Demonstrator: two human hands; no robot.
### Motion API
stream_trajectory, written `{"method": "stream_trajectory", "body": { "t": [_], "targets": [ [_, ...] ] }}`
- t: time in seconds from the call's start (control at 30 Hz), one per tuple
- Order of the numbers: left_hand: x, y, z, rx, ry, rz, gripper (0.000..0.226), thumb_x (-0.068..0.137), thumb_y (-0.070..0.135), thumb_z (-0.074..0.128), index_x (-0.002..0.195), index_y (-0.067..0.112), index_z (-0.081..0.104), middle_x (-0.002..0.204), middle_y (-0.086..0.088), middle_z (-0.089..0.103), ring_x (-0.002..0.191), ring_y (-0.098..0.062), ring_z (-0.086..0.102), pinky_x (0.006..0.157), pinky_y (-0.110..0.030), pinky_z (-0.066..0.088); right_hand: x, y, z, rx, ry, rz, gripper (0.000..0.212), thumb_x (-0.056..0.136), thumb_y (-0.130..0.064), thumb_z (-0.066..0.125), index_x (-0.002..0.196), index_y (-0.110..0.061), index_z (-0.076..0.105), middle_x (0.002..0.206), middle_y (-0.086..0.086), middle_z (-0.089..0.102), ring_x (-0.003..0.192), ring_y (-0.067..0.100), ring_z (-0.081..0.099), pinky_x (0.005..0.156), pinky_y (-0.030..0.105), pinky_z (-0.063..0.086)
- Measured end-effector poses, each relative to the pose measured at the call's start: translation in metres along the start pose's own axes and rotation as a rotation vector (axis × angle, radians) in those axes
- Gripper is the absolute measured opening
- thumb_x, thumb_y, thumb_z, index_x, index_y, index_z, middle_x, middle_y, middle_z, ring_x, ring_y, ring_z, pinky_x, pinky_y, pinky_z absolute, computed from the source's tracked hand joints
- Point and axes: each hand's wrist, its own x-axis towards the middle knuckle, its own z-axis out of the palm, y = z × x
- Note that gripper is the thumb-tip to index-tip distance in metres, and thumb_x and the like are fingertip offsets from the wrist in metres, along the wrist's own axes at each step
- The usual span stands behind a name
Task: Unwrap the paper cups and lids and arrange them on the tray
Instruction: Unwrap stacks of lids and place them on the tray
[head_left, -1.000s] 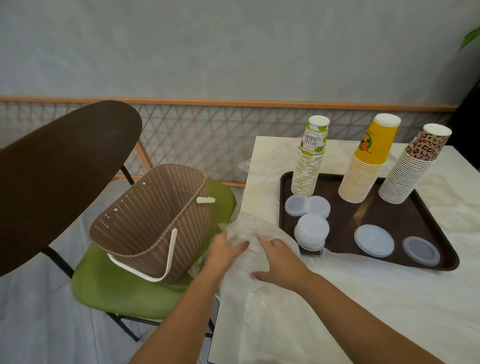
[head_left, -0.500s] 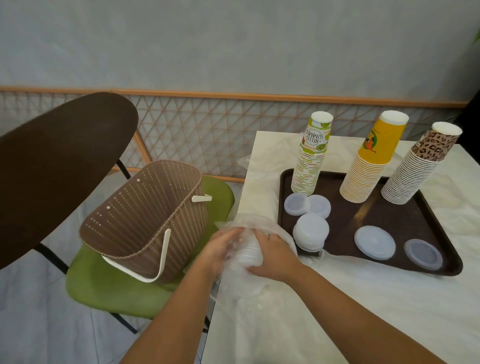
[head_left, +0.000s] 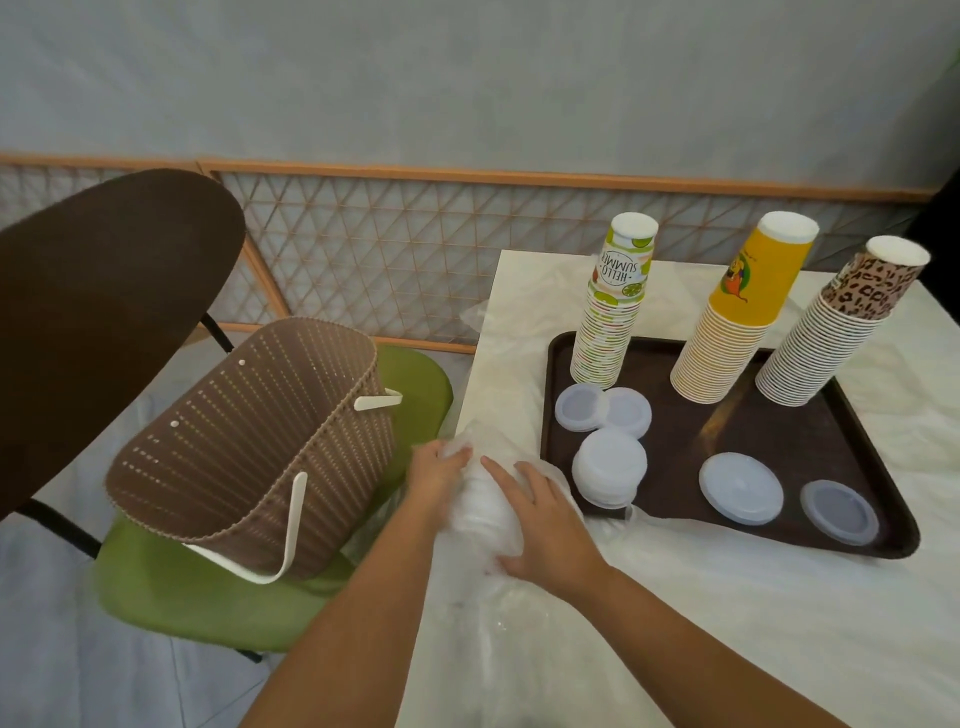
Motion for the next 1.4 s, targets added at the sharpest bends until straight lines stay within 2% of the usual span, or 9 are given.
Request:
{"method": "stream_trajectory", "body": {
  "t": [0.13, 0.2, 0.3, 0.47, 0.67, 0.83, 1.03, 1.27, 1.4],
  "targets": [
    [0.01, -0.013, -0.001, 0.271, 0.036, 0.064, 0.023, 0.093, 0.023, 0.059, 0.11, 0.008, 0.057, 0.097, -0.006, 0.056, 0.092, -0.026, 0.056, 0.075, -0.031, 0.046, 0.006, 0.006, -0.001, 0.076, 0.034, -0.057, 0.1, 0.072, -0.064, 0.061, 0.149, -0.036, 0.004, 0.136, -0.001, 0.03, 0.129, 0.02, 0.029, 0.113, 0.03, 0.018],
    [0.009, -0.015, -0.004, 0.277, 0.056, 0.051, 0.028, 0.092, 0.023, 0.06, 0.115, 0.011, 0.051, 0.104, -0.004, 0.053, 0.093, -0.023, 0.053, 0.077, -0.029, 0.041, 0.006, 0.004, -0.004, 0.049, 0.062, -0.068, 0.093, 0.073, -0.083, 0.027, 0.15, -0.032, 0.013, 0.132, 0.0, 0.038, 0.124, 0.019, 0.036, 0.112, 0.03, 0.02],
    [-0.008, -0.012, -0.01, 0.111, 0.116, 0.105, 0.051, 0.084, 0.023, 0.069, 0.126, 0.013, 0.043, 0.111, -0.003, 0.051, 0.099, -0.021, 0.05, 0.083, -0.031, 0.042, 0.006, 0.003, -0.006, 0.015, 0.152, 0.036, 0.099, 0.074, -0.079, -0.009, 0.145, -0.023, 0.032, 0.13, 0.003, 0.044, 0.118, 0.023, 0.045, 0.106, 0.033, 0.033],
    [-0.084, -0.033, -0.013, 0.046, 0.467, 0.271, 0.073, 0.074, 0.029, 0.078, 0.135, 0.022, 0.037, 0.121, 0.001, 0.035, 0.115, -0.02, 0.034, 0.091, -0.037, 0.037, 0.015, 0.003, -0.009, -0.012, 0.326, -0.078, 0.044, 0.088, -0.047, 0.04, 0.12, -0.022, 0.056, 0.117, 0.005, 0.056, 0.103, 0.028, 0.054, 0.091, 0.041, 0.048],
    [-0.115, -0.043, -0.001, -0.168, 0.237, 0.002, 0.084, 0.075, 0.026, 0.079, 0.14, 0.028, 0.025, 0.128, 0.002, 0.028, 0.112, -0.016, 0.034, 0.089, -0.031, 0.037, 0.032, -0.001, -0.022, 0.22, 0.253, 0.075, 0.018, 0.089, -0.027, 0.061, 0.098, -0.013, 0.059, 0.096, 0.001, 0.058, 0.099, 0.022, 0.049, 0.087, 0.033, 0.041],
    [-0.097, -0.04, -0.002, -0.21, 0.162, 0.071, 0.042, 0.089, 0.013, 0.062, 0.126, 0.023, 0.044, 0.125, -0.002, 0.049, 0.108, -0.019, 0.051, 0.086, -0.031, 0.046, 0.035, -0.001, -0.02, 0.42, 0.215, 0.216, 0.017, 0.084, -0.027, 0.068, 0.074, -0.02, 0.056, 0.083, -0.002, 0.061, 0.083, 0.016, 0.056, 0.081, 0.03, 0.046],
    [-0.078, -0.038, -0.009, -0.313, 0.316, 0.08, 0.015, 0.091, 0.003, 0.055, 0.097, 0.017, 0.055, 0.096, -0.003, 0.058, 0.082, -0.016, 0.056, 0.072, -0.027, 0.046, 0.027, 0.008, -0.019, 0.763, 0.239, 0.354, 0.006, 0.09, -0.016, 0.062, 0.086, -0.012, 0.061, 0.081, -0.009, 0.057, 0.076, 0.007, 0.053, 0.063, 0.007, 0.04],
    [-0.062, -0.061, -0.016, -0.281, 0.402, 0.108, 0.035, 0.089, -0.007, 0.051, 0.079, 0.025, 0.041, 0.083, -0.004, 0.05, 0.069, -0.018, 0.048, 0.065, -0.026, 0.042, 0.021, 0.017, -0.014, 1.073, 0.178, 0.388, 0.012, 0.093, -0.017, 0.059, 0.092, -0.007, 0.065, 0.077, 0.0, 0.056, 0.069, 0.011, 0.045, 0.056, 0.016, 0.035],
    [-0.057, -0.065, -0.014, -0.068, 0.382, 0.255, 0.045, 0.087, -0.013, 0.044, 0.067, 0.027, 0.044, 0.07, 0.004, 0.043, 0.068, -0.017, 0.042, 0.059, -0.019, 0.039, 0.02, 0.025, -0.002, 0.827, 0.259, 0.353, 0.012, 0.091, -0.008, 0.059, 0.093, -0.012, 0.07, 0.091, -0.001, 0.064, 0.078, 0.007, 0.056, 0.069, 0.008, 0.042]
  ]
}}
